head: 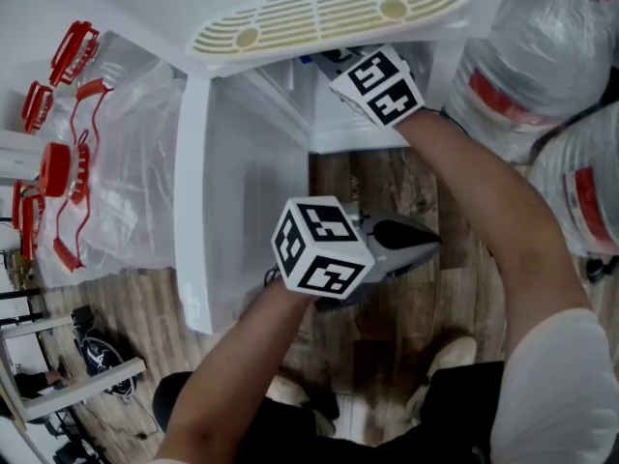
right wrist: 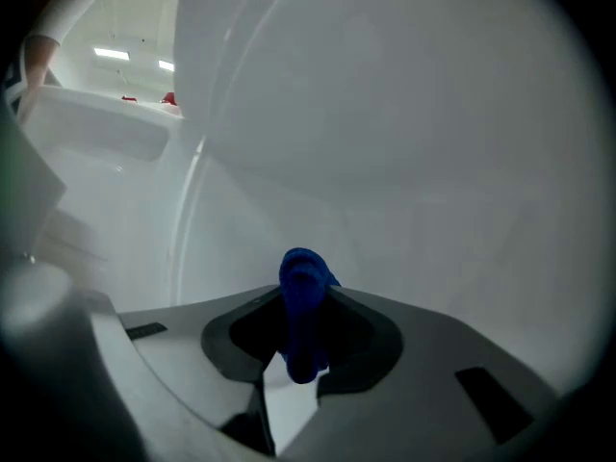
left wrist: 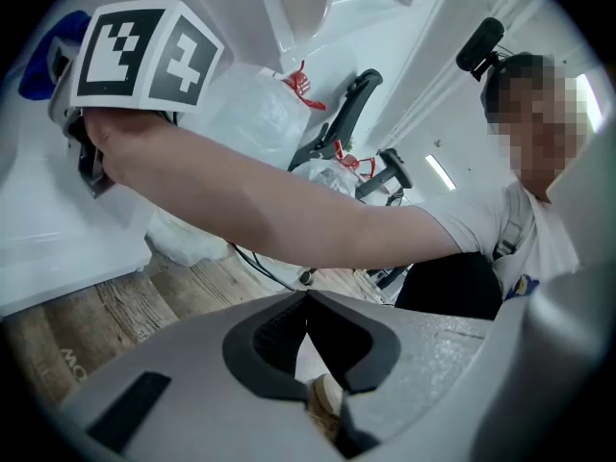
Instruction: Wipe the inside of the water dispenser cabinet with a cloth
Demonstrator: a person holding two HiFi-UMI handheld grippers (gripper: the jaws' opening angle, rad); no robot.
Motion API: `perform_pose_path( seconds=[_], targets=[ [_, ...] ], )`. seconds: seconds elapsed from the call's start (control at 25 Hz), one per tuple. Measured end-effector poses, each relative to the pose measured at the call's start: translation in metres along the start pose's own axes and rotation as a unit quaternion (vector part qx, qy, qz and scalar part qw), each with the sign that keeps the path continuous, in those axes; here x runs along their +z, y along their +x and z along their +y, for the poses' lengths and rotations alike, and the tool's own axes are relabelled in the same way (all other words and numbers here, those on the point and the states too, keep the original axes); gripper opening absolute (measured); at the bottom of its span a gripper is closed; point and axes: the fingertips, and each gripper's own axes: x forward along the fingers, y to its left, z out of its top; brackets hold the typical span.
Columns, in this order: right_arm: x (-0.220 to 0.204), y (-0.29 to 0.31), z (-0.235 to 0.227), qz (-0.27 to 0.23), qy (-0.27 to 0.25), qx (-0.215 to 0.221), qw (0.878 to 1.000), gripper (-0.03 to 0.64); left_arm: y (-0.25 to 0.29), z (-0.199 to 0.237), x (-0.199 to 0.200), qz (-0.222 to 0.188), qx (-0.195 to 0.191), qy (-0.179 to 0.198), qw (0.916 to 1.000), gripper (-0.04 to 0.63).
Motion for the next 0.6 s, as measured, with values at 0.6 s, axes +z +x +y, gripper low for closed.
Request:
perform_pose_path(
  seconds=[0.6],
  targets=[
    [0.005,0.0,0.049,-0.001,-0.048,0.069,0.996,0.087,-0.001,-0.004,0.001,-0.001,-0.006,0.0,1.0,0.0]
  ],
)
